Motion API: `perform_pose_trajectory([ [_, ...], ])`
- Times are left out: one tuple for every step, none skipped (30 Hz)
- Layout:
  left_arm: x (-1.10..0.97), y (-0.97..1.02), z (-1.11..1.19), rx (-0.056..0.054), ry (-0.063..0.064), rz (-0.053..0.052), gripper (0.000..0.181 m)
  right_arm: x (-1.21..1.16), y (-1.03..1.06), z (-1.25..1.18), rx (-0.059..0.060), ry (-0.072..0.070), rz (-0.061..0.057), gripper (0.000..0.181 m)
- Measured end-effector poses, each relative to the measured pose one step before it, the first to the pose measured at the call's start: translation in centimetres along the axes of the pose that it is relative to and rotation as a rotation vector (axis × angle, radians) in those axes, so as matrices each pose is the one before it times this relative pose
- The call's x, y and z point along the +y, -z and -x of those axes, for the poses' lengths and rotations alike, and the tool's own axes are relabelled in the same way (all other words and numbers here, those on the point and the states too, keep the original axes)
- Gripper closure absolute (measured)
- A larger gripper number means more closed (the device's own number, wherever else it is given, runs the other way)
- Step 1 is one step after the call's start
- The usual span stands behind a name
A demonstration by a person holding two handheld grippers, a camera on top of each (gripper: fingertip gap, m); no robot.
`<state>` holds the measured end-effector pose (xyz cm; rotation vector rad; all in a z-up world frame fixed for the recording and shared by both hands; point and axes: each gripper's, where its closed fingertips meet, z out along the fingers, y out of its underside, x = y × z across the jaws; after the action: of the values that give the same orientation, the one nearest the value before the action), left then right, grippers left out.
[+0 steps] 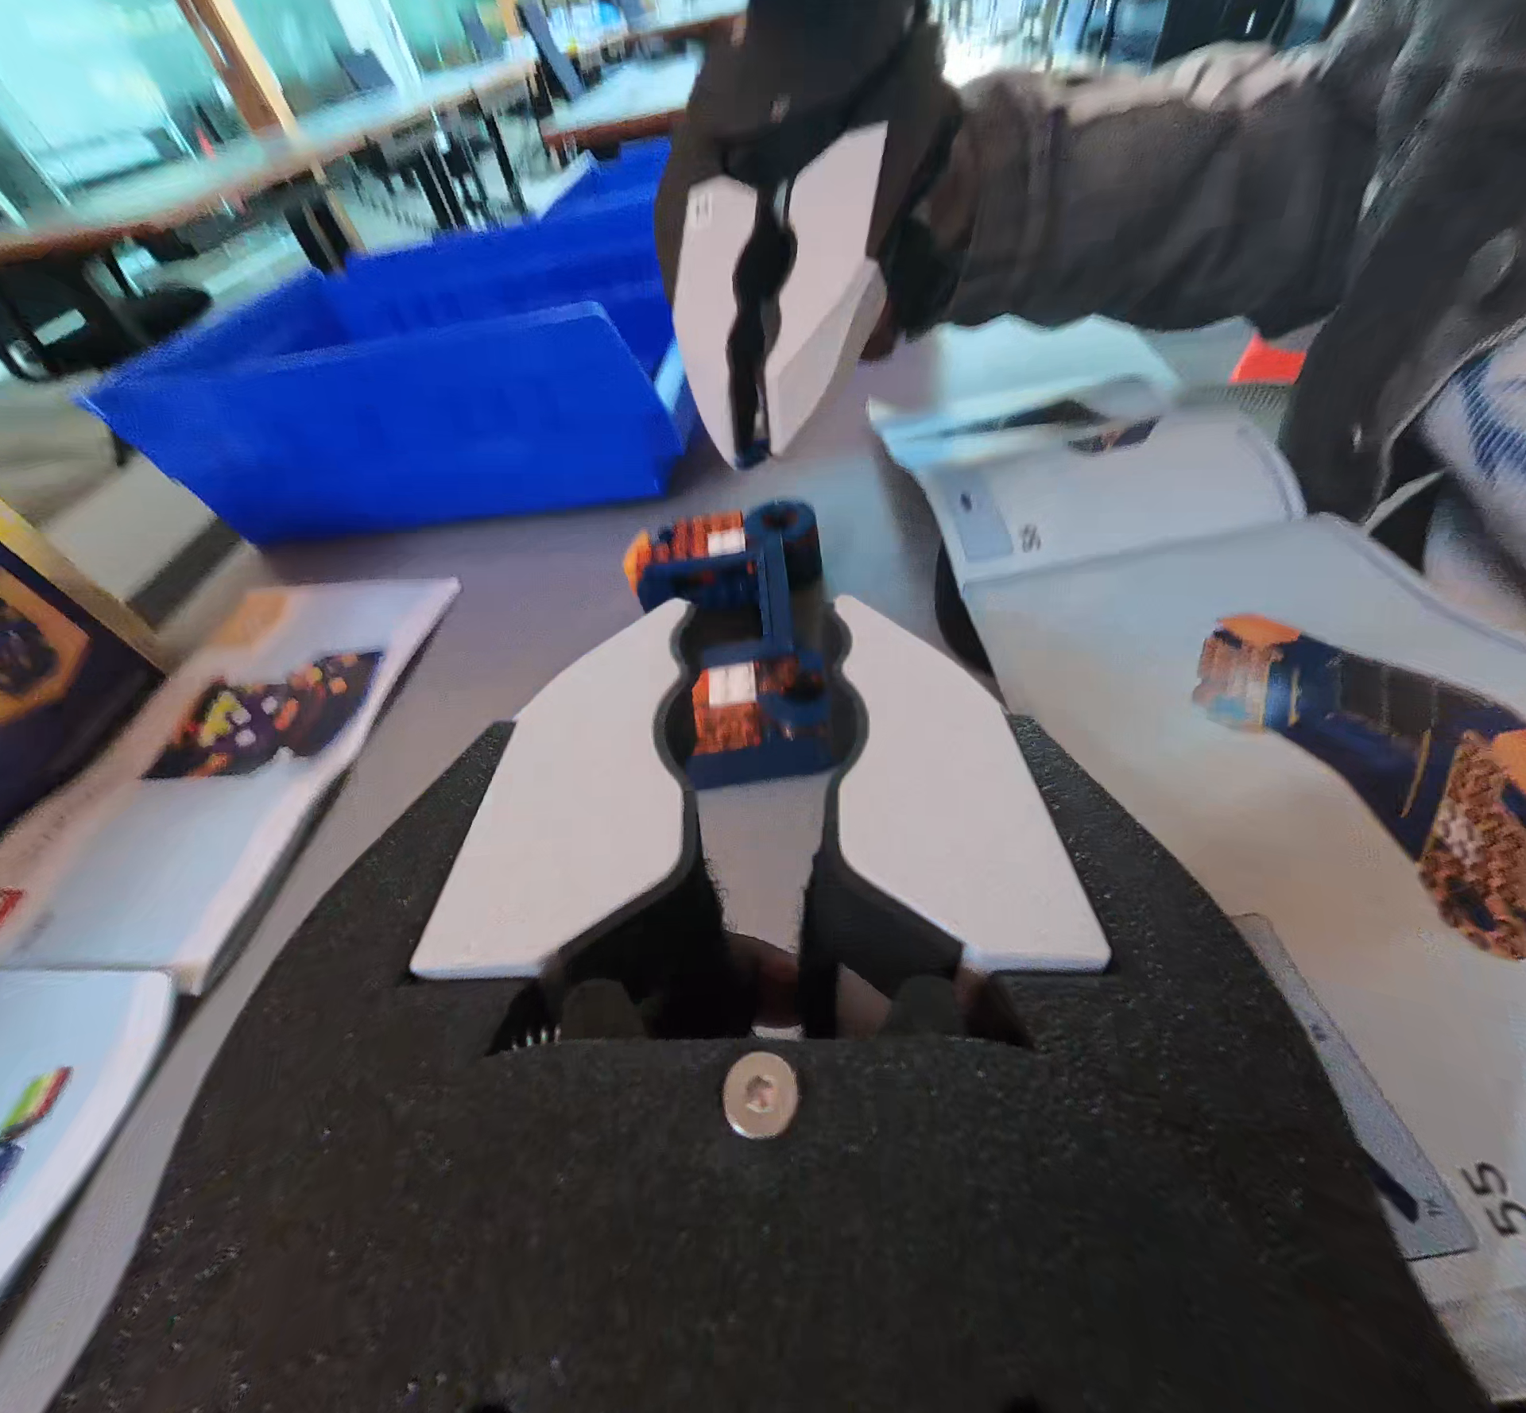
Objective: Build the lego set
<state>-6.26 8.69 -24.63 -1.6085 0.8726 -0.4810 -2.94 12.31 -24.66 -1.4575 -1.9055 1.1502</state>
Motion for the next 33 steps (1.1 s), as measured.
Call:
perform_pose_trajectory([
  [0.814, -0.485, -0.252, 0.0115, -0.0004, 0.0367, 0.151, 0.603, -0.28, -0.363, 0.0591, 0.0489, 0.0393, 0.174],
  [0.625, -0.495, -0.42, 0.0168, -0.0107, 0.03, 0.148, 0.391, -0.442, -0.219, 0.0513, 0.0423, 0.0384, 0.174],
  [0.531, -0.455, -0.374, 0.0125, -0.0144, 0.0307, 0.145, 0.302, -0.547, -0.123, 0.0419, 0.0292, 0.0457, 0.174],
  [0.449, -0.4, -0.325, 0.0094, -0.0164, 0.0295, 0.142, 0.296, -0.604, -0.029, 0.0345, 0.0068, 0.0513, 0.174],
  [0.37, -0.323, -0.298, 0.0089, -0.0175, 0.0239, 0.138, 0.172, -0.623, 0.15, 0.0256, -0.0164, 0.0406, 0.174],
  [0.305, -0.282, -0.188, 0.002, -0.0163, 0.0188, 0.136, 0.161, -0.578, 0.39, 0.0141, -0.0268, 0.0318, 0.174],
  [0.241, -0.235, -0.071, -0.0043, -0.015, 0.0148, 0.134, 0.293, -0.512, 0.349, 0.0162, -0.0261, 0.0321, 0.174],
  [0.172, -0.182, -0.111, -0.0002, -0.0119, 0.0084, 0.133, 0.375, -0.448, 0.105, 0.0273, -0.0265, 0.0302, 0.173],
  [0.105, -0.144, -0.108, 0.0018, -0.0084, 0.0055, 0.133, 0.441, -0.387, 0.003, 0.0258, -0.0209, 0.031, 0.173],
  [0.096, -0.112, -0.009, -0.0028, -0.0049, 0.0049, 0.133, 0.312, -0.286, 0.013, 0.0149, -0.0195, 0.0216, 0.173],
  [0.124, -0.071, 0.029, -0.004, -0.0042, 0.0074, 0.133, 0.1, -0.178, 0.014, 0.0053, -0.0248, 0.0099, 0.173],
  [0.106, -0.069, -0.017, -0.0008, -0.0058, 0.0061, 0.133, 0.03, -0.096, 0.077, -0.0035, -0.0225, 0.0069, 0.173],
  [0.068, -0.06, -0.022, -0.0022, -0.0049, 0.0033, 0.133, -0.004, -0.038, 0.161, -0.0083, -0.0135, 0.0077, 0.173],
  [0.044, -0.071, -0.043, -0.001, -0.0054, 0.003, 0.133, -0.007, -0.012, 0.068, -0.0005, -0.0049, 0.0087, 0.173],
  [0.04, -0.096, -0.082, 0.0019, -0.0051, 0.0039, 0.132, 0.035, -0.007, -0.071, 0.011, 0.0021, 0.0119, 0.173],
  [0.019, -0.094, -0.075, 0.0009, -0.0033, 0.0027, 0.131, 0.07, -0.042, -0.043, 0.0094, 0.006, 0.0146, 0.173],
  [0.01, -0.073, -0.1, 0.0038, -0.0034, 0.0014, 0.131, 0.037, -0.056, 0.058, 0.0021, 0.0036, 0.0108, 0.173],
  [-0.001, -0.053, -0.052, 0.0013, -0.0033, 0.0011, 0.132, -0.097, -0.024, 0.118, -0.0031, 0.0024, 0.0026, 0.173],
  [0.04, -0.032, 0.02, -0.0022, -0.0006, 0.0028, 0.132, -0.079, -0.035, 0.211, -0.0078, 0.0022, 0.0039, 0.173],
  [0.029, -0.014, 0.003, 0.0002, 0.0015, 0.0021, 0.131, -0.056, -0.036, 0.011, 0.0053, 0.0036, 0.0059, 0.173],
  [0.02, -0.006, 0.007, 0.0003, 0.0011, 0.0005, 0.131, -0.008, -0.03, -0.05, 0.0082, 0.0058, 0.0088, 0.173],
  [0.025, -0.014, -0.013, 0.0009, -0.0003, 0.0011, 0.131, -0.006, -0.017, -0.024, 0.0049, 0.0038, 0.008, 0.173],
  [0.039, -0.023, -0.015, 0.0004, -0.0009, 0.0023, 0.131, -0.004, 0.007, 0.001, 0.0022, 0.0009, 0.0061, 0.173],
  [0.056, -0.043, -0.029, 0.0008, -0.0019, 0.0047, 0.131, 0.016, 0.008, -0.006, 0.0017, 0.0003, 0.0046, 0.173],
  [0.083, -0.067, -0.113, 0.0048, -0.0051, 0.0072, 0.132, 0.044, 0.003, 0.01, 0.0019, 0.0009, 0.0061, 0.173],
  [0.123, -0.091, -0.107, 0.0035, -0.0066, 0.0102, 0.131, 0.028, 0.01, 0.023, 0.0013, 0.0028, 0.0041, 0.173],
  [0.134, -0.112, -0.074, 0.0013, -0.0065, 0.0115, 0.13, 0.015, 0.024, 0.049, -0.0017, 0.0017, 0.0031, 0.173],
  [0.13, -0.106, -0.114, 0.0041, -0.0071, 0.0114, 0.13, 0.0, 0.026, 0.092, -0.0057, 0.0013, 0.0023, 0.173],
  [0.103, -0.085, -0.046, 0.0, -0.0049, 0.0086, 0.13, 0.011, 0.007, 0.122, -0.0089, 0.0005, 0.0022, 0.173],
  [0.046, -0.04, -0.004, -0.0015, -0.0022, 0.0043, 0.13, -0.026, -0.009, -0.003, -0.0031, -0.0012, -0.0006, 0.173],
  [0.014, -0.005, -0.026, 0.0019, -0.0009, 0.0009, 0.13, -0.052, -0.04, -0.079, -0.0005, -0.0034, -0.0033, 0.173],
  [-0.015, 0.008, -0.004, 0.0012, 0.0002, -0.0014, 0.131, -0.068, -0.039, -0.073, -0.0017, -0.0051, -0.0043, 0.173],
  [-0.018, 0.013, 0.024, -0.0008, 0.0022, -0.0015, 0.131, -0.042, -0.036, -0.082, -0.0007, -0.0055, -0.0026, 0.172],
])
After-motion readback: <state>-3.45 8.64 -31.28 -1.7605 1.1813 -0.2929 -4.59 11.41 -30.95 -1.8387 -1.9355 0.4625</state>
